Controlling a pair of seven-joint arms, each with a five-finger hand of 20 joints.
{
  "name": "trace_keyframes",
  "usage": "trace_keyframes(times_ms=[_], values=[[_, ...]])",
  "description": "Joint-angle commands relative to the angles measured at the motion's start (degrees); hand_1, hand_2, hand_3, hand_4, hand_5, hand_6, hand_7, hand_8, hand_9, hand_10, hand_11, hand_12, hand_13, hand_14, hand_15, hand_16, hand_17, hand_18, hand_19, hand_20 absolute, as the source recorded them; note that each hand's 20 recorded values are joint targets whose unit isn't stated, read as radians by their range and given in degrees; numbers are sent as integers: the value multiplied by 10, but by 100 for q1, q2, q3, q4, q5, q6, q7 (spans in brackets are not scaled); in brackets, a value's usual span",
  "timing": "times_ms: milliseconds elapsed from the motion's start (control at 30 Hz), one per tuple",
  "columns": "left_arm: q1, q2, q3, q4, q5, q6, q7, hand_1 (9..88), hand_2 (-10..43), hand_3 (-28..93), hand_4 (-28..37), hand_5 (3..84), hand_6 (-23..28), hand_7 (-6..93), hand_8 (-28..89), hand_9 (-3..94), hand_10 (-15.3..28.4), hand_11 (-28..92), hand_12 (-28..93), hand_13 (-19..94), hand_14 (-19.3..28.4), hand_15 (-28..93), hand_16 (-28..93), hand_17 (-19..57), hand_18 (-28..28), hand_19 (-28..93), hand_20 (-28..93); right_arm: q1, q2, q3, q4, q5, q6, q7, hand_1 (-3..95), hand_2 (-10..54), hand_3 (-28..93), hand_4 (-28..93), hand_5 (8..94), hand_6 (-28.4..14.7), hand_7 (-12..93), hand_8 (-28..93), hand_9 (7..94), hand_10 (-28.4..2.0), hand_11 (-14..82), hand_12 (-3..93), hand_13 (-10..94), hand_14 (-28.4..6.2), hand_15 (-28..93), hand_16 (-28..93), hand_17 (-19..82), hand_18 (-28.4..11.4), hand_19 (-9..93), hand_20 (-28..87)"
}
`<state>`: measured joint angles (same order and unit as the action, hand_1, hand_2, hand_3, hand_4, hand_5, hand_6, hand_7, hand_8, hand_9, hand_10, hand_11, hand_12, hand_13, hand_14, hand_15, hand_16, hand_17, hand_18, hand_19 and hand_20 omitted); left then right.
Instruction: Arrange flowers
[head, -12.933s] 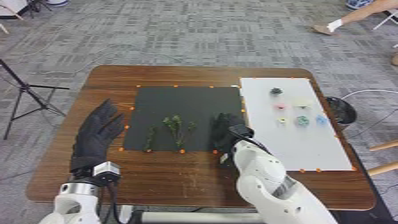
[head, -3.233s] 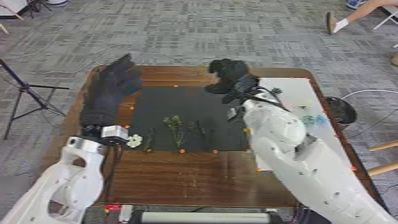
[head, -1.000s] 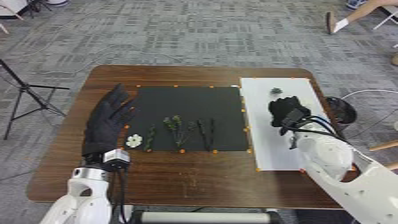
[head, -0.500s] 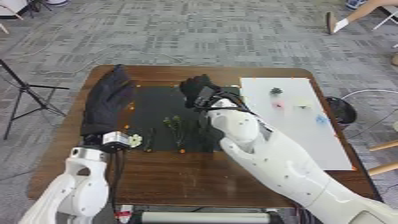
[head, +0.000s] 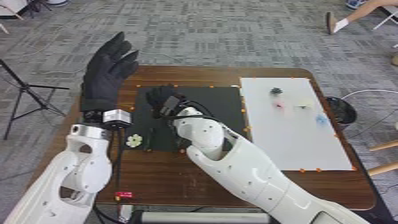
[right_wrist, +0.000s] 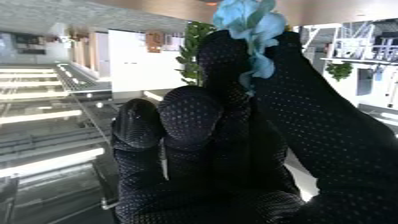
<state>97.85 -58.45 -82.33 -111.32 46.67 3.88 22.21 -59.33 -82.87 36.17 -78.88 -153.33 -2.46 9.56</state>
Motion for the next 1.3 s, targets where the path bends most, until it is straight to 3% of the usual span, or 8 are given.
trace_keyframes(times_ms=[33, 300, 500, 600, 933, 1000, 1167, 1300], values=[[-13, -77, -4, -91, 75, -125, 47, 241, -16, 679, -273, 286, 17, 198, -106, 270, 115, 145, 164, 232, 147, 195, 44, -111, 216, 450, 60, -89, -190, 14, 216, -205, 448, -140, 493, -95, 822, -238, 676, 16, 514, 32, 798, -56, 292, 544, 678, -75, 733, 424, 363, -186, 932, 543], [-63, -139, 19, -77, 107, -243, 6, 241, -16, 678, -272, 285, 17, 194, -104, 270, 115, 143, 165, 232, 148, 195, 45, -111, 216, 450, 59, -116, -277, 25, 215, -118, 532, 80, 452, -95, 777, -279, 634, 10, 484, 47, 756, -63, 267, 520, 647, -83, 758, 389, 349, -187, 932, 547], [-34, -160, -5, -88, 96, -279, 39, 241, -16, 677, -273, 285, 18, 193, -103, 270, 115, 141, 165, 232, 149, 194, 45, -111, 215, 450, 58, -98, -232, -128, 144, 20, 541, 255, 337, -95, 807, -283, 569, -1, 438, -61, 613, -110, 467, 317, 592, -96, 784, 373, 326, -187, 929, 550], [-44, -161, -2, -81, 100, -296, 46, 241, -16, 678, -272, 285, 18, 192, -103, 270, 114, 142, 166, 232, 149, 194, 45, -111, 216, 450, 58, -93, -244, -133, 152, 32, 563, 293, 326, -95, 819, -283, 559, -4, 439, -162, 597, -114, 470, 310, 586, -98, 788, 366, 324, -188, 929, 551], [77, -194, -61, -117, 90, -290, 83, 242, -16, 677, -272, 284, 16, 193, -102, 270, 115, 142, 167, 231, 150, 193, 46, -111, 215, 450, 58, -47, -22, -139, -26, 120, 387, 454, 309, -95, 826, -283, 524, -15, 432, -170, 558, -125, 466, 307, 561, -106, 792, 368, 317, -190, 929, 550], [150, -227, -92, -136, 88, -247, 119, 241, -16, 677, -272, 284, 16, 194, -102, 270, 115, 142, 167, 231, 149, 193, 46, -111, 216, 450, 58, -46, 221, -41, -236, 231, 98, 454, 299, -95, 834, -283, 485, -26, 418, -168, 513, -128, 443, 293, 541, -112, 789, 355, 306, -193, 923, 550], [362, -399, -117, -135, 80, -245, -97, 242, -16, 678, -272, 284, 17, 192, -102, 270, 115, 142, 166, 232, 148, 193, 47, -111, 215, 449, 58, -365, 1423, 585, -1163, 920, -273, 761, 287, -94, 858, -280, 380, -54, 372, -154, 398, -142, 376, 257, 461, -127, 779, 278, 259, -200, 882, 543], [652, -433, -173, -185, 53, -235, -217, 241, -16, 679, -274, 285, 17, 193, -102, 270, 115, 142, 166, 232, 148, 192, 46, -111, 215, 449, 58, -923, 2665, 1432, -1915, 1277, -283, 1309, 290, -93, 865, -275, 363, -58, 361, -149, 378, -149, 361, 257, 426, -133, 772, 261, 242, -200, 870, 540]])
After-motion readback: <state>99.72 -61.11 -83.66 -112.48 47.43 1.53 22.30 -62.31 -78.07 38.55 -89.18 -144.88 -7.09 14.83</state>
